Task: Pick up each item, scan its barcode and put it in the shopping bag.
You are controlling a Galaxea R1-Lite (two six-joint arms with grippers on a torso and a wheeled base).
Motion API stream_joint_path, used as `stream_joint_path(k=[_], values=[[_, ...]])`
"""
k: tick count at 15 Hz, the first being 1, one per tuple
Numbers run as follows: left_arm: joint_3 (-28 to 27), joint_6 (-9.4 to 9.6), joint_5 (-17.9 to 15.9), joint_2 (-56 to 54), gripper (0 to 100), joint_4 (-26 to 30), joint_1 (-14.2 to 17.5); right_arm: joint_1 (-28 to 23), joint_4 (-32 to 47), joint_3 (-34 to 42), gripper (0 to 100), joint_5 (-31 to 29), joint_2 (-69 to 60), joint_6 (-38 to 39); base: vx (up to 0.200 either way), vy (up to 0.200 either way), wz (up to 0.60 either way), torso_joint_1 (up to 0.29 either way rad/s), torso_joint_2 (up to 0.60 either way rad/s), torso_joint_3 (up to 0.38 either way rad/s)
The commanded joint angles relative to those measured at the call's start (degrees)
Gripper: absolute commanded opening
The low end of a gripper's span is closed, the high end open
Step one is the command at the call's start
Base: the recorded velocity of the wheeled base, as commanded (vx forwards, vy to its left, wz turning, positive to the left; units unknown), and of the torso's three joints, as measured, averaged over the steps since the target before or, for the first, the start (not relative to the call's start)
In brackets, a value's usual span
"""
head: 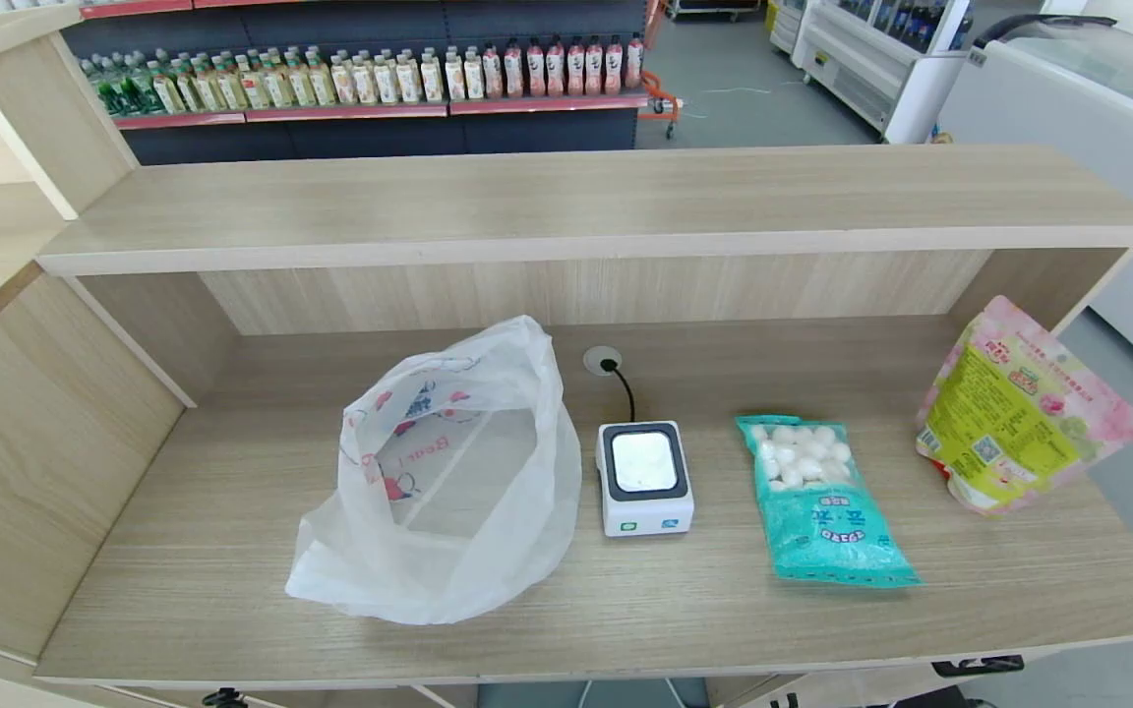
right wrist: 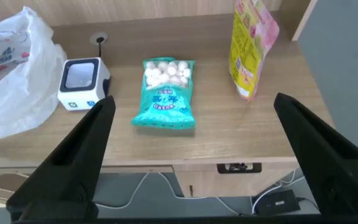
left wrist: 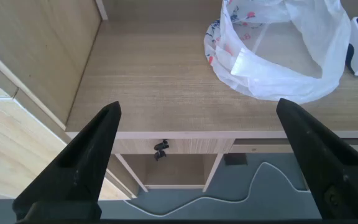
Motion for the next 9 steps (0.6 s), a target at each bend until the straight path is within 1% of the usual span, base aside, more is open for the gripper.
stream_joint_path(k=[1, 4, 7, 8, 9], values=[[-0.01, -0.05, 0.01, 0.0, 100, -0.01, 0.01, -0.09, -4.57, -9.34, 100, -0.32, 18.73, 0.01, 0.0, 0.0, 0.0, 0.0, 0.0, 0.0], [-0.01, -0.05, 0.01, 0.0, 100, -0.01, 0.01, -0.88, -4.92, -18.13, 100, -1.46, 33.94, -0.16, 0.0, 0.0, 0.0, 0.0, 0.0, 0.0], [-0.01, -0.05, 0.01, 0.0, 100, -0.01, 0.01, -0.8, -4.48, -23.23, 100, -1.2, 46.94, -0.25, 0.0, 0.0, 0.0, 0.0, 0.0, 0.0], [-0.01, -0.05, 0.01, 0.0, 100, -0.01, 0.01, -0.8, -4.3, -24.02, 100, -1.11, 48.61, -0.25, 0.0, 0.0, 0.0, 0.0, 0.0, 0.0], [-0.01, -0.05, 0.01, 0.0, 100, -0.01, 0.01, -0.44, -2.98, -26.66, 100, -1.2, 53.71, -0.6, 0.0, 0.0, 0.0, 0.0, 0.0, 0.0]])
